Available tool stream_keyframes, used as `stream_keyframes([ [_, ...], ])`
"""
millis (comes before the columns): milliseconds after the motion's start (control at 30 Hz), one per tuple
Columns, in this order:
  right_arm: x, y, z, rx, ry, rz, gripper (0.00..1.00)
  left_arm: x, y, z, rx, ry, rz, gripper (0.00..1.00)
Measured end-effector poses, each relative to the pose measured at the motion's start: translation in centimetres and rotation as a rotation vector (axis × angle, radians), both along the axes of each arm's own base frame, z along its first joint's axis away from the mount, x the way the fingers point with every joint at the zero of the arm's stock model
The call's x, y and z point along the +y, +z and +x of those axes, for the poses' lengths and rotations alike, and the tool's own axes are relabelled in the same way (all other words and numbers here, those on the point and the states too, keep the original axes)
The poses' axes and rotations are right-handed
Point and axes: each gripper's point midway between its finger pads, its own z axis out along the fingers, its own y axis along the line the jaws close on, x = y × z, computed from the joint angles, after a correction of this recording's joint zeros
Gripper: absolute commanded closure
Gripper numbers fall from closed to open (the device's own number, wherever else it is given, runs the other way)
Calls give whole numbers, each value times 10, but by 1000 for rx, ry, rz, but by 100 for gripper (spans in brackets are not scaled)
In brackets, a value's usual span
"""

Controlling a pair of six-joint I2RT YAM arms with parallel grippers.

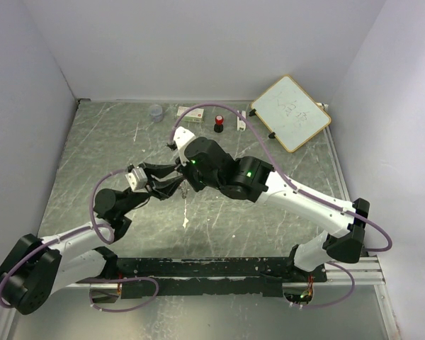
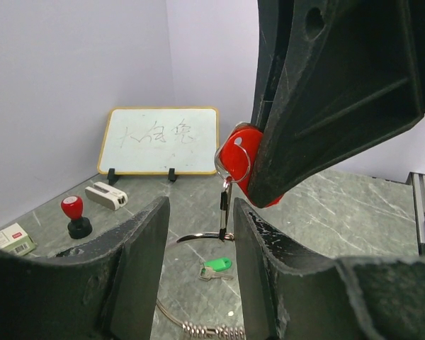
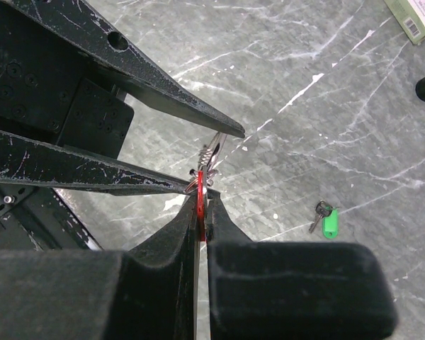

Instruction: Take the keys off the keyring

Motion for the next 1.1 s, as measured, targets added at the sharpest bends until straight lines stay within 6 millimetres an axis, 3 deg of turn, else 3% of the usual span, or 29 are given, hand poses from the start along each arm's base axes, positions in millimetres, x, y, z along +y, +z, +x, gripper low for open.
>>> stream_keyframes([
  [433, -2, 0, 2, -10, -13, -7, 100, 0, -3, -7, 10, -28, -17, 48],
  [700, 2, -8, 4, -4, -8, -27, 100, 8, -8, -4, 27, 20, -30, 30],
  [1100, 4, -9, 4, -4, -6, -23, 100, 12, -11, 1, 45, 54, -48, 36],
])
